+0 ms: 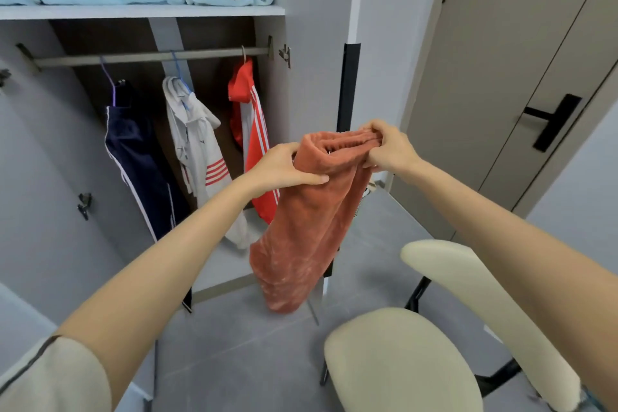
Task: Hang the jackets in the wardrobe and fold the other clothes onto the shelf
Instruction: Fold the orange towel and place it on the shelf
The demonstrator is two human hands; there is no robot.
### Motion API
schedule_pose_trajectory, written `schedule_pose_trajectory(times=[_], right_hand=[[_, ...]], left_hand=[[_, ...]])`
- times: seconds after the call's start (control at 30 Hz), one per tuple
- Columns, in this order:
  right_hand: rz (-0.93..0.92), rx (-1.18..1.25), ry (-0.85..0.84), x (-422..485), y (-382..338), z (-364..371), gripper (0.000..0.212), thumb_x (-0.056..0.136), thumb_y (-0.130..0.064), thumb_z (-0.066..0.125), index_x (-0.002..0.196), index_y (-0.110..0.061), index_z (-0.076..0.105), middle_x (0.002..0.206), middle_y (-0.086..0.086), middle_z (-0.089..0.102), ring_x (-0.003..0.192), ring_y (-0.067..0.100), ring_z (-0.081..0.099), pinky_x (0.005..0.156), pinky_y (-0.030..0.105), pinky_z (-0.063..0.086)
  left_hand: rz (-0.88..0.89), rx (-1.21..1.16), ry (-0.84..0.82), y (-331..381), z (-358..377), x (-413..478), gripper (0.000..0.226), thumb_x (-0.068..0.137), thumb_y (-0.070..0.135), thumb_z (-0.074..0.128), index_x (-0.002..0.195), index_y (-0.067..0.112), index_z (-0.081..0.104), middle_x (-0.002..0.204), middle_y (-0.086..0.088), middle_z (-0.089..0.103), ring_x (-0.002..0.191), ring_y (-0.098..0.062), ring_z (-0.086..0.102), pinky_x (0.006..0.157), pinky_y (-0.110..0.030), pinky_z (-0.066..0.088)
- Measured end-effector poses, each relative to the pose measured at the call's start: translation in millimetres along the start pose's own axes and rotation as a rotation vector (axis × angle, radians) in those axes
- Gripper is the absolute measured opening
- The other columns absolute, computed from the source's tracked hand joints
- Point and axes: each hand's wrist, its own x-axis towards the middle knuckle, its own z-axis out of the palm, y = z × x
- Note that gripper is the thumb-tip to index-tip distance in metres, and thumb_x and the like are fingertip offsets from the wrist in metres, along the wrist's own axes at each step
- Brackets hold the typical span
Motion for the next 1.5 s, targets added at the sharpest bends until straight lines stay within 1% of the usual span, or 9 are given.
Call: schedule_pose_trajectory(times=[0.4,0.53,0.63,0.73,0.8,0.9,1.1,1.3,1.5], right_hand=[[0.154,0.070,0.201,-109.2,185.7,-68.7,0.045,0.067,0.016,0.036,0.081,-0.023,0.055,0.083,0.001,0.059,0.078,0.021,0.054,0.074,0.052,0.055],[0.164,0.083,0.285,-155.9,247.4,-80.9,0.051,0.066,0.017,0.030,0.079,-0.026,0.055,0.081,-0.005,0.061,0.079,0.019,0.054,0.068,0.039,0.047],[0.144,0.109,0.356,-194.3,287.1,-87.8,0.052,0.070,0.016,0.030,0.083,-0.026,0.058,0.083,-0.010,0.063,0.077,0.007,0.057,0.064,0.020,0.043],[0.098,0.178,0.435,-237.5,324.2,-91.0,0.055,0.073,0.017,0.028,0.091,-0.025,0.059,0.088,-0.011,0.064,0.070,-0.008,0.058,0.057,0.008,0.043],[0.072,0.241,0.495,-267.0,349.0,-92.2,0.055,0.075,0.019,0.027,0.097,-0.020,0.058,0.092,-0.002,0.065,0.072,-0.005,0.061,0.058,0.012,0.046],[0.072,0.340,0.545,-311.6,378.4,-94.6,0.047,0.083,0.018,0.032,0.100,-0.018,0.056,0.092,0.004,0.067,0.077,0.009,0.067,0.066,0.024,0.054],[0.137,0.357,0.583,-409.0,418.5,-107.4,0.035,0.090,0.010,0.038,0.102,-0.019,0.052,0.085,0.001,0.066,0.066,0.005,0.066,0.056,0.020,0.053],[0.183,0.326,0.599,-486.0,453.0,-119.6,0.033,0.091,0.012,0.036,0.110,-0.012,0.048,0.089,0.003,0.062,0.064,-0.003,0.065,0.056,0.014,0.051],[0.249,0.354,0.639,-525.0,473.9,-121.9,0.038,0.090,0.014,0.029,0.112,-0.011,0.046,0.092,0.004,0.061,0.080,0.013,0.060,0.061,0.015,0.052]], left_hand=[[-0.001,-0.088,-0.197,31.1,224.9,-16.7,0.064,0.067,0.036,0.087,0.124,0.025,0.061,0.114,0.012,0.065,0.100,-0.002,0.059,0.084,-0.016,0.046],[0.064,-0.184,-0.229,23.3,306.5,-34.2,0.055,0.067,0.035,0.087,0.116,0.026,0.063,0.103,0.015,0.067,0.081,0.015,0.056,0.065,0.000,0.044],[0.143,-0.281,-0.199,17.3,365.5,-52.7,0.043,0.067,0.033,0.087,0.101,0.038,0.060,0.094,0.024,0.063,0.078,0.025,0.055,0.068,-0.001,0.045],[0.210,-0.389,-0.203,7.0,421.9,-72.9,0.051,0.067,0.033,0.086,0.112,0.033,0.063,0.106,0.017,0.068,0.098,0.005,0.063,0.092,-0.027,0.053],[0.254,-0.439,-0.202,1.9,455.3,-92.3,0.055,0.063,0.037,0.085,0.114,0.033,0.063,0.107,0.015,0.070,0.101,-0.001,0.065,0.093,-0.035,0.053],[0.326,-0.436,-0.187,2.7,498.3,-131.8,0.052,0.059,0.043,0.081,0.107,0.043,0.061,0.105,0.022,0.070,0.099,0.005,0.064,0.090,-0.029,0.054],[0.378,-0.293,-0.142,14.8,564.4,-213.2,0.053,0.061,0.046,0.082,0.109,0.033,0.063,0.102,0.017,0.070,0.094,0.005,0.063,0.079,-0.017,0.052],[0.375,-0.259,-0.171,23.4,628.0,-268.8,0.057,0.063,0.039,0.084,0.115,0.024,0.065,0.105,0.012,0.070,0.096,0.000,0.064,0.081,-0.019,0.052],[0.295,-0.259,-0.210,23.3,673.4,-296.7,0.058,0.064,0.036,0.085,0.115,0.020,0.063,0.113,0.005,0.066,0.105,-0.010,0.062,0.091,-0.033,0.052]])
